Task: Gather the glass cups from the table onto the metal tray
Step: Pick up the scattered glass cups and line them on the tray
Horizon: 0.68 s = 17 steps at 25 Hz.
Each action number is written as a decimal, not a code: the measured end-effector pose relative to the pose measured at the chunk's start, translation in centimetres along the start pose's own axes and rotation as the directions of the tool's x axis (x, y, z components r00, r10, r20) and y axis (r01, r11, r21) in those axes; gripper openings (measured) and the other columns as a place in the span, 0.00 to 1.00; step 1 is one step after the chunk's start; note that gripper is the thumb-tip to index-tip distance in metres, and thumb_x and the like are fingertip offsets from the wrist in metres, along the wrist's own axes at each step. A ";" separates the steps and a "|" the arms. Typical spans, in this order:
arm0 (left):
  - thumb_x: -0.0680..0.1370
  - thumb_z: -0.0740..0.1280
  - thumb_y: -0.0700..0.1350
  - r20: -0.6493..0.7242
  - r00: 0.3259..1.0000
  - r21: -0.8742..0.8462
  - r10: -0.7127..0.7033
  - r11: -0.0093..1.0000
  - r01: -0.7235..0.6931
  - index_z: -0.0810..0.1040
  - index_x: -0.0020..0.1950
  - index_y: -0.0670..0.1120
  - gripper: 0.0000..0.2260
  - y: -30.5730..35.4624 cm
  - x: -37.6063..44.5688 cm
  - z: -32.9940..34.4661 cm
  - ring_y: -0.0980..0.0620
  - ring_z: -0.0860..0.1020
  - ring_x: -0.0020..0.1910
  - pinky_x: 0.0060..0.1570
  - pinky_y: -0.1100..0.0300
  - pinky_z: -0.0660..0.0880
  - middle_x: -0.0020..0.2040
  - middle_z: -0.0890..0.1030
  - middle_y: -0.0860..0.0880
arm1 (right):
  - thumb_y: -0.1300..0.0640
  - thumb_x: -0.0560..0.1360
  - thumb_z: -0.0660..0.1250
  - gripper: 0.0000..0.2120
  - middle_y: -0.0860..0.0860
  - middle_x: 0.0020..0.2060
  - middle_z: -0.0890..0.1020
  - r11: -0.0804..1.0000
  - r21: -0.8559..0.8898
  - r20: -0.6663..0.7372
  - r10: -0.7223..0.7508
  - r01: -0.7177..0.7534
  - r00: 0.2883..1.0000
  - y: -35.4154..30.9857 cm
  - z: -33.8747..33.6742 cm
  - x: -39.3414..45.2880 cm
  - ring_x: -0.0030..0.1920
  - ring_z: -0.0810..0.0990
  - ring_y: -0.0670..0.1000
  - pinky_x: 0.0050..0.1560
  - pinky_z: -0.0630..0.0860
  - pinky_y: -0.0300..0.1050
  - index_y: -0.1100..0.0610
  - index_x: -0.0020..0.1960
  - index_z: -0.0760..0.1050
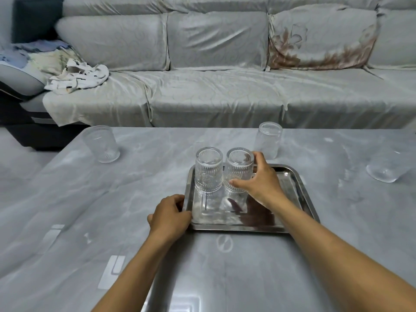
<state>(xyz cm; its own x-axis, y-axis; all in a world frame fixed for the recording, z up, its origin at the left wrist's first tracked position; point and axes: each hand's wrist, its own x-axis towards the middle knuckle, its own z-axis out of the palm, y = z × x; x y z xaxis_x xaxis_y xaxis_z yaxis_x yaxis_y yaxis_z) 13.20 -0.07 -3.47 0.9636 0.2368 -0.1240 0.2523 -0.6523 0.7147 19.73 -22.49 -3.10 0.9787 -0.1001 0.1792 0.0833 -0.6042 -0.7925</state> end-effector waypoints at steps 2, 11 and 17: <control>0.68 0.67 0.43 0.016 1.000 -0.011 0.008 1.000 -0.008 0.80 0.45 0.58 0.11 0.0 -0.2 -0.1 0.52 0.80 0.41 0.54 0.49 0.71 0.36 0.82 0.56 | 0.47 0.59 0.81 0.40 0.43 0.53 0.76 1.000 0.012 0.023 0.026 -0.027 0.999 0.0 -0.1 -0.3 0.53 0.75 0.46 0.47 0.68 0.38 0.47 0.65 0.64; 0.77 0.64 0.44 -0.205 0.932 0.262 0.299 0.934 -0.242 0.80 0.51 0.52 0.07 -3.9 2.4 -1.2 0.40 0.76 0.52 0.51 0.46 0.71 0.50 0.79 0.45 | 0.60 0.68 0.70 0.30 0.51 0.64 0.77 0.987 -0.153 -0.060 0.044 -0.053 0.997 1.6 -6.3 0.7 0.57 0.77 0.52 0.56 0.74 0.46 0.51 0.68 0.67; 0.79 0.50 0.51 -0.028 0.961 0.487 0.276 0.843 -0.228 0.59 0.73 0.60 0.21 -5.1 4.6 0.6 0.47 0.53 0.76 0.71 0.38 0.49 0.78 0.58 0.52 | 0.51 0.69 0.73 0.42 0.55 0.76 0.58 0.936 -0.337 -0.115 0.067 -0.102 0.991 2.1 -6.2 8.4 0.68 0.68 0.62 0.61 0.71 0.54 0.45 0.76 0.53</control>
<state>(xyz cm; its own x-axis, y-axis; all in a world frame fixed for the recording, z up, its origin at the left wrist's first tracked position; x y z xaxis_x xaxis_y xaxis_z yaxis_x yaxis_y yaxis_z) 16.40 3.94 -8.08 0.9930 0.0676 0.0968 0.0362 -0.9546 0.2958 26.95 -29.51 0.30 0.9541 -0.2304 0.1914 -0.0854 -0.8217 -0.5635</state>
